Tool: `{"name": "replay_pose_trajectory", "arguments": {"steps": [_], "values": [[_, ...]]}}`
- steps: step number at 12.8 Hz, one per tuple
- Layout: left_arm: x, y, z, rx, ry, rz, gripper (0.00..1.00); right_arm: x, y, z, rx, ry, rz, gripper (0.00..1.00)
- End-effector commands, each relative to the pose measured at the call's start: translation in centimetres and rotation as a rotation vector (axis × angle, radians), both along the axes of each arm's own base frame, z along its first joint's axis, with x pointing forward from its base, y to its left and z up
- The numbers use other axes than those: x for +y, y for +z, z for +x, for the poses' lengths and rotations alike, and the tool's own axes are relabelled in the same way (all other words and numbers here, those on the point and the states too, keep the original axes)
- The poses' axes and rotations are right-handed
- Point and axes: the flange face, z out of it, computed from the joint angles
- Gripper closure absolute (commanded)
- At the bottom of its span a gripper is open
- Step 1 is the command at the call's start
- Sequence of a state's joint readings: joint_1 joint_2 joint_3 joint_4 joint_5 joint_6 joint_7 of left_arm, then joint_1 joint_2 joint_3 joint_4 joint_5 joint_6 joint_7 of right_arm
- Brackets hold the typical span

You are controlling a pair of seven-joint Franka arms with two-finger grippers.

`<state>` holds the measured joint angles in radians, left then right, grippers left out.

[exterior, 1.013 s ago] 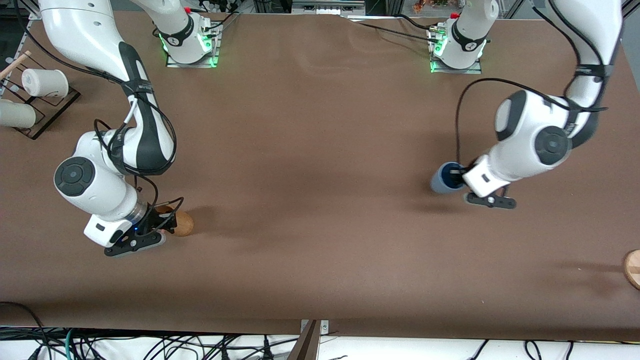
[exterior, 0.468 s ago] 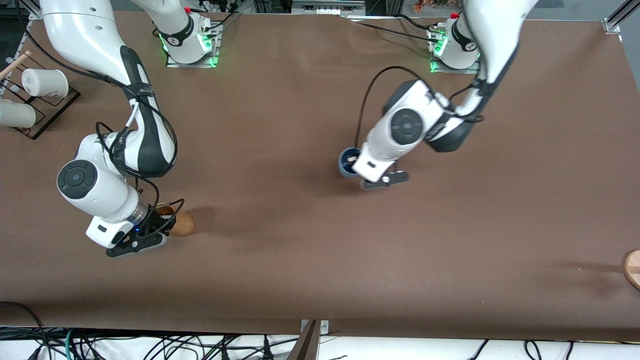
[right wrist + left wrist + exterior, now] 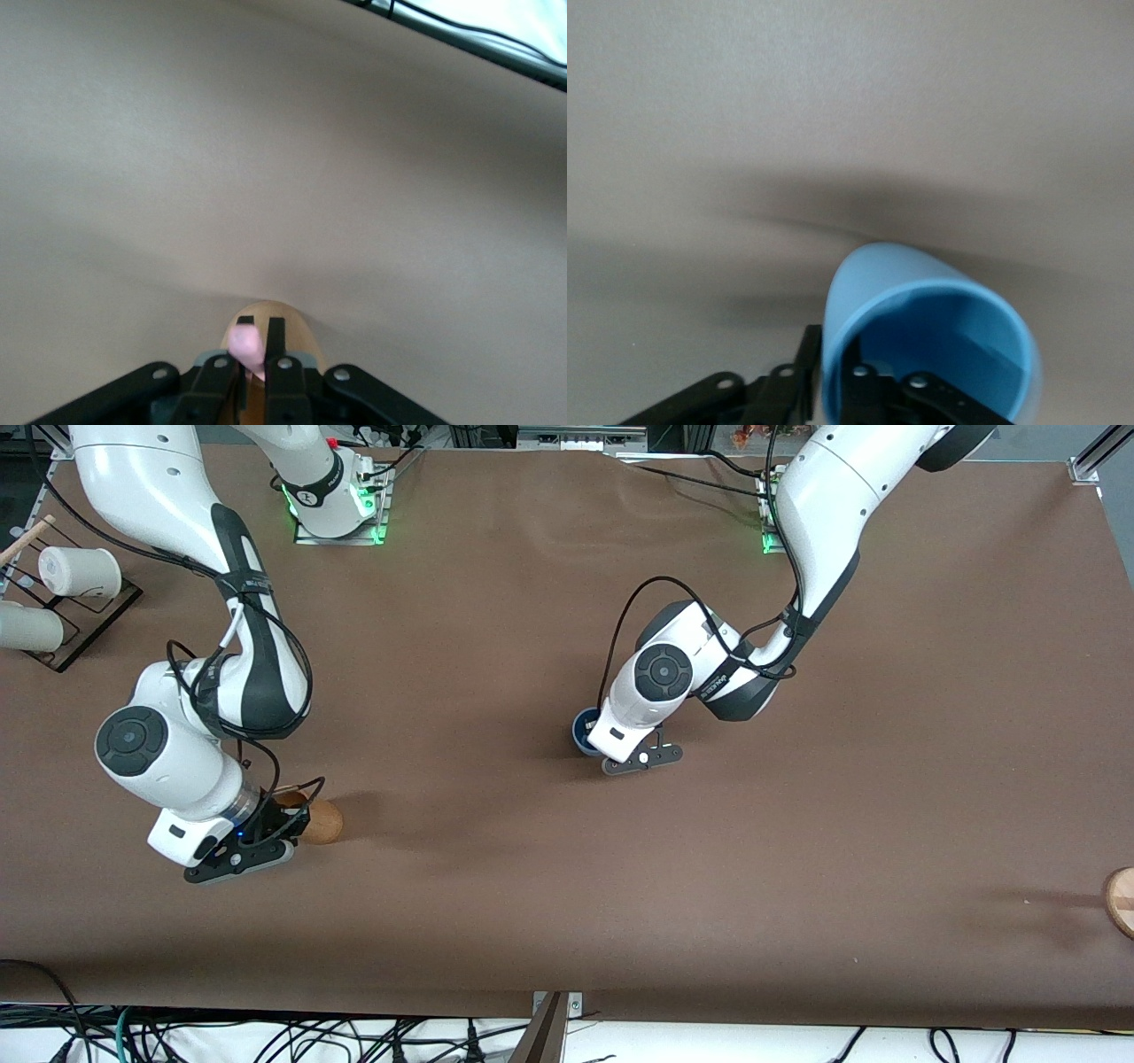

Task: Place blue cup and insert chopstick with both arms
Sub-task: 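Slide the blue cup toward the table center while the right gripper lifts the chopstick, then open the left gripper and raise it while the right gripper carries the chopstick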

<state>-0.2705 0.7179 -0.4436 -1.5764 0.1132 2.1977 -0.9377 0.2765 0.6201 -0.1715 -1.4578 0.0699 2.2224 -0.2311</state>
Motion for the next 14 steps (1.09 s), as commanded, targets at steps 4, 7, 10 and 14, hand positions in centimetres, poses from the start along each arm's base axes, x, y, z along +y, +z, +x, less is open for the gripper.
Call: {"name": "replay_pose_trajectory", "arguments": {"steps": [4,7,10,14], "values": [[3.0,10.7,0.3,-0.027,-0.091,0.083,0.00,1.1,13.2,-4.2,0.044,0.047,0.043,1.00],[11.5,17.2,2.5,-0.017,-0.230,0.111,0.00,5.3,17.5,-6.8,0.061,0.088,0.061,1.00],[20.8,21.7,4.9,-0.049,-0.320,0.107,0.00,11.3,18.6,-8.4,0.055,0.072,0.079,1.00],[29.0,28.5,5.3,-0.114,-0.346,0.106,0.00,25.2,18.0,-11.8,0.024,-0.094,0.149,1.00]]}}
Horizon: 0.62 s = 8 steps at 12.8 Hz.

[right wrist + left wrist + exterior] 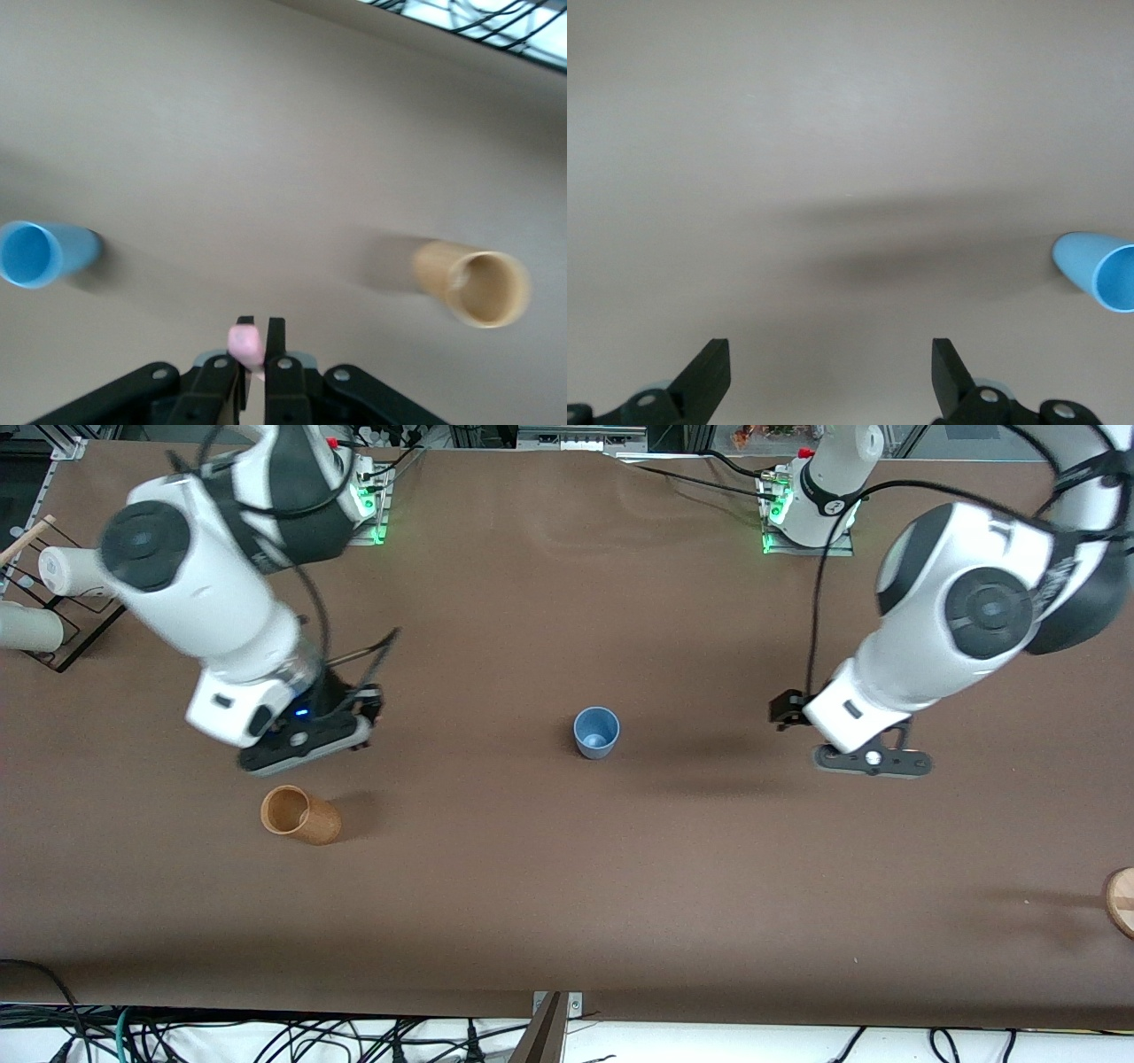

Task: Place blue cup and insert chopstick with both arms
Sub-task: 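Open the left gripper and raise it while the right gripper carries the chopstick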

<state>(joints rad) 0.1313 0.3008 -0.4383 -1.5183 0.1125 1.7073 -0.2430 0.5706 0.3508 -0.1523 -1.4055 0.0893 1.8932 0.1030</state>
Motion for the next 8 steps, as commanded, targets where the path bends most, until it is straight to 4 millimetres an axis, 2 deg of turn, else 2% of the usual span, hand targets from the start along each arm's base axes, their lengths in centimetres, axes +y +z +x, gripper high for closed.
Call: {"name": "replay_pose_trajectory", "arguments": {"steps": [1,2,3,5,8], "values": [[4.7,6.3,-1.9,-0.069,0.012,-0.007,0.00,9.6,-0.4,-2.0,-0.031,-0.118,0.058,1.00],[5.1,7.2,-3.6,-0.074,0.013,-0.004,0.00,12.3,-1.0,-2.9,-0.041,-0.163,0.080,1.00],[7.0,7.6,-4.6,-0.079,0.021,0.005,0.00,14.9,-1.6,-3.8,-0.055,-0.186,0.103,1.00],[8.2,7.6,-5.0,-0.097,-0.019,0.005,0.00,19.3,-3.5,-5.1,-0.087,-0.215,0.133,1.00],[8.7,7.9,-5.2,-0.092,-0.002,0.005,0.00,22.0,-4.8,-4.5,-0.144,-0.231,0.127,1.00]]}}
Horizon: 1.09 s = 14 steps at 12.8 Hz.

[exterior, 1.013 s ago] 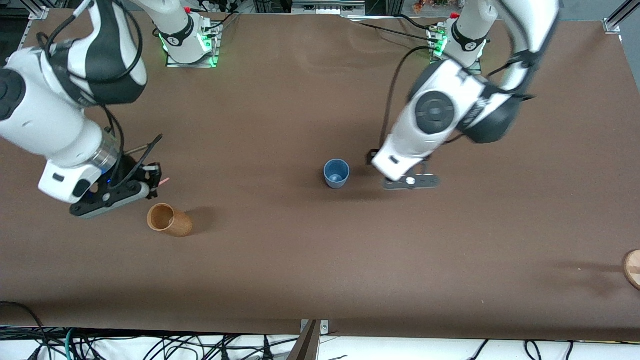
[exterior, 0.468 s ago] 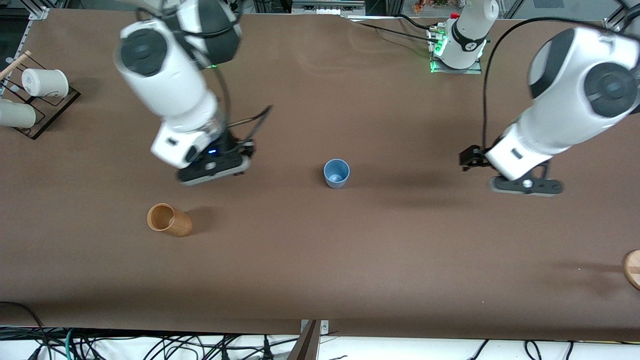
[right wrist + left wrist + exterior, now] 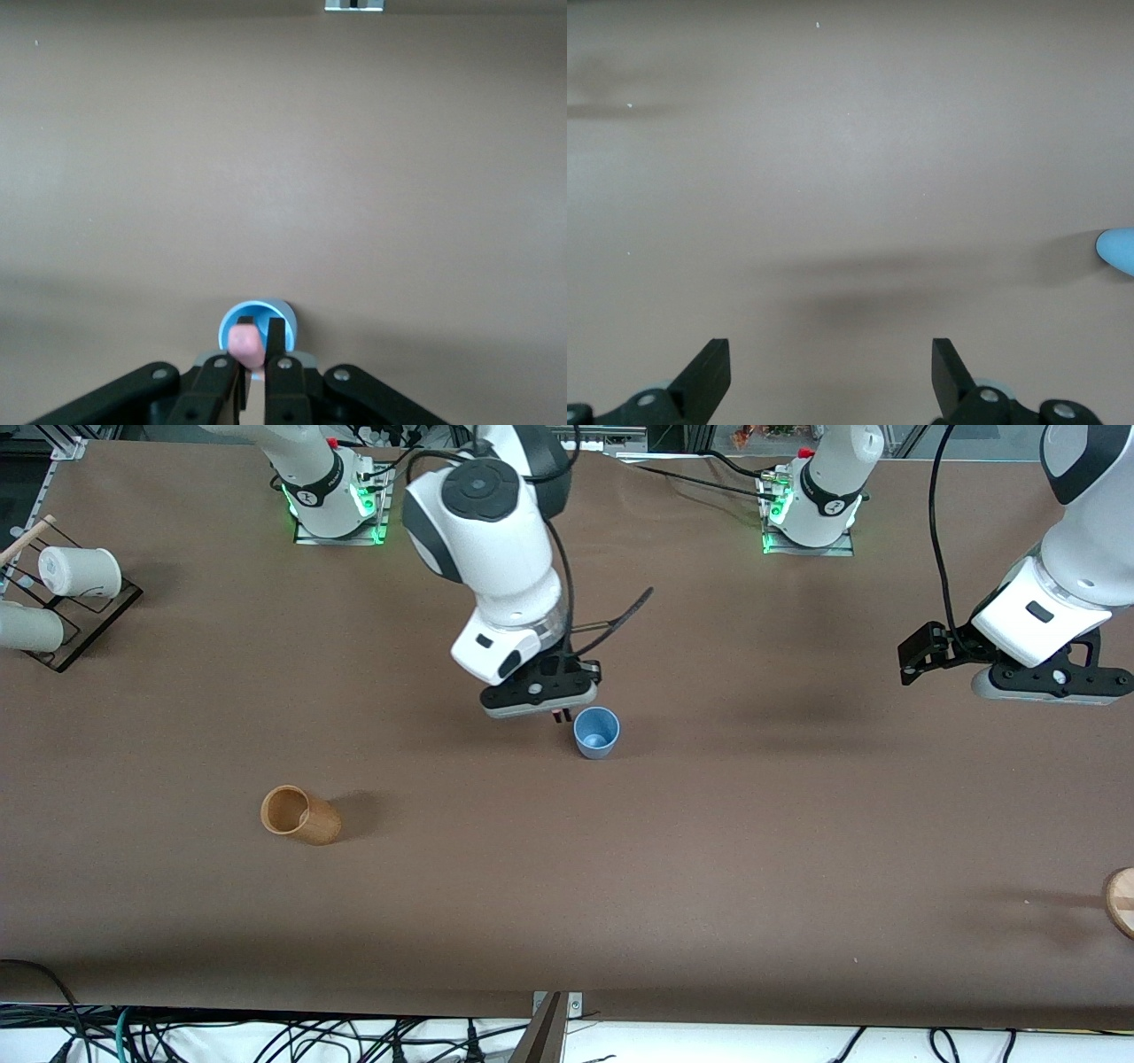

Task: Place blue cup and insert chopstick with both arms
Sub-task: 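Lower the pink chopstick into the blue cup with the right gripper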

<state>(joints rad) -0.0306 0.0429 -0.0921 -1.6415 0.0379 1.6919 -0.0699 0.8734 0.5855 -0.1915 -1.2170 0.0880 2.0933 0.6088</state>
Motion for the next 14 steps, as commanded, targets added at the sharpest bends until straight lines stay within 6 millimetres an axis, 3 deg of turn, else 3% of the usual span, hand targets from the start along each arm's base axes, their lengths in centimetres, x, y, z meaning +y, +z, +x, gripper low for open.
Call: {"name": "replay_pose_trajectory", "arguments": {"steps": [1,8,12,14], "values": [[0.0,-0.3,-0.4,0.025,-0.020,-0.014,0.00,1.7,-0.6,1.3,-0.060,-0.019,-0.011,1.00],[0.4,-0.3,-0.1,0.038,-0.007,-0.061,0.00,4.4,-3.7,-0.9,-0.061,-0.023,-0.059,1.00],[1.0,-0.4,-0.1,0.048,0.009,-0.058,0.00,4.8,-6.2,-1.6,-0.078,-0.039,-0.075,1.00],[1.0,-0.5,0.1,0.044,-0.002,-0.051,0.00,4.9,-6.4,-1.7,-0.083,-0.043,-0.070,1.00]]}}
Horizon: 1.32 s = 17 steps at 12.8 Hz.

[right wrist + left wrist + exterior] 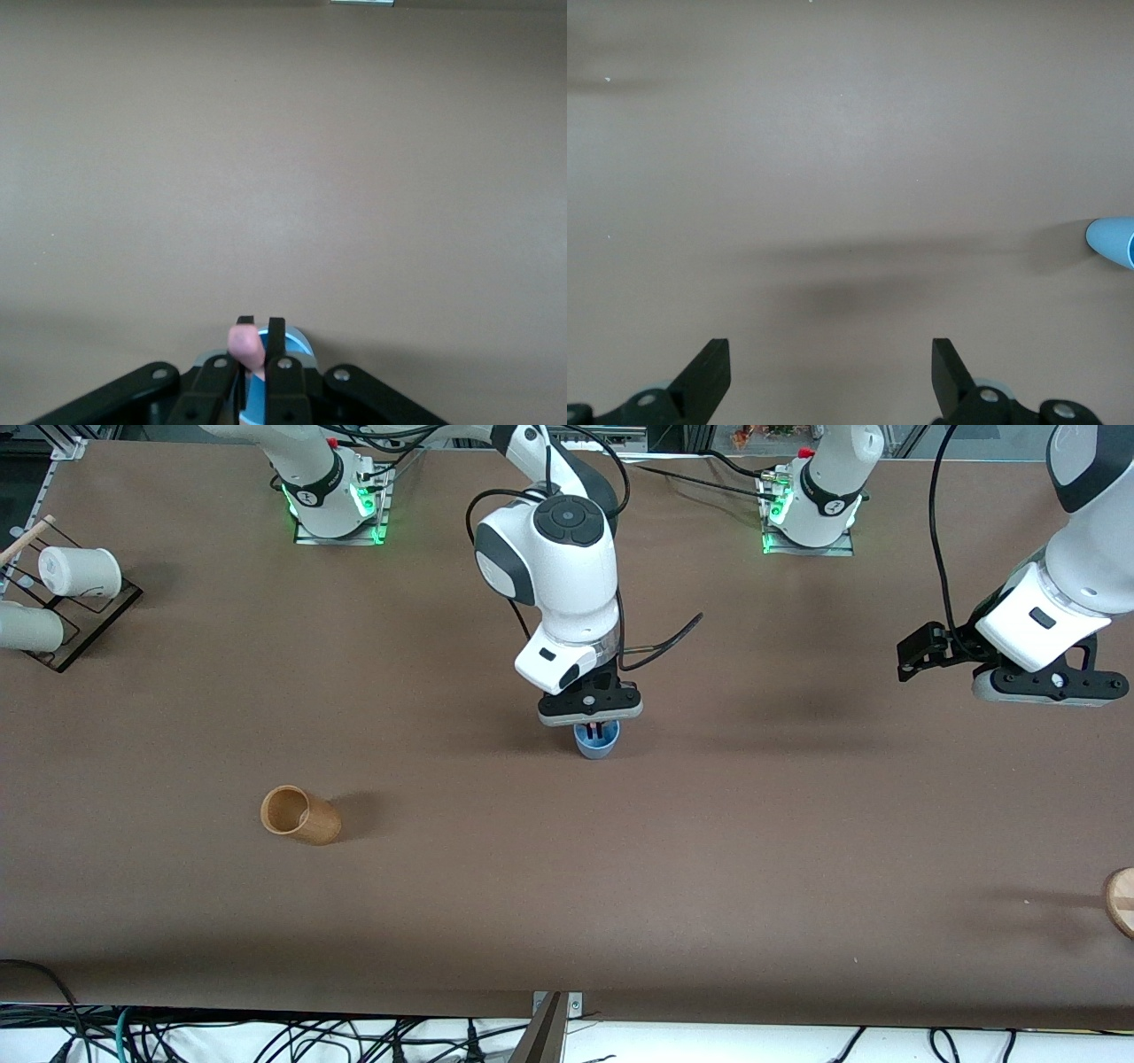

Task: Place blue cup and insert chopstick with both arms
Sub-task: 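Lower the pink chopstick into the blue cup with the right gripper, then open the right gripper and withdraw it from the blue cup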

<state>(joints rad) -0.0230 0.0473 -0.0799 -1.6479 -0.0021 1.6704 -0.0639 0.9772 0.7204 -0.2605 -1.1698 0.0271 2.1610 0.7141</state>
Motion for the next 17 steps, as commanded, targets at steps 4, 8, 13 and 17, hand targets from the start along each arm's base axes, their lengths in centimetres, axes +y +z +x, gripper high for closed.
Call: {"name": "replay_pose_trajectory", "arguments": {"steps": [4,8,13,17], "values": [[0.1,0.3,0.1,0.010,-0.023,-0.014,0.00,0.0,-0.9,-0.1,-0.017,-0.030,0.013,0.14],[-0.2,0.3,0.1,0.009,-0.018,-0.014,0.00,-1.3,1.1,0.2,0.004,-0.043,0.002,0.01],[-0.6,0.3,0.0,0.011,-0.033,-0.020,0.00,-8.2,5.4,3.5,0.080,-0.090,-0.053,0.00],[-0.6,0.3,0.0,0.011,-0.034,-0.022,0.00,-19.0,8.8,7.6,0.192,-0.011,-0.121,0.00]]}}
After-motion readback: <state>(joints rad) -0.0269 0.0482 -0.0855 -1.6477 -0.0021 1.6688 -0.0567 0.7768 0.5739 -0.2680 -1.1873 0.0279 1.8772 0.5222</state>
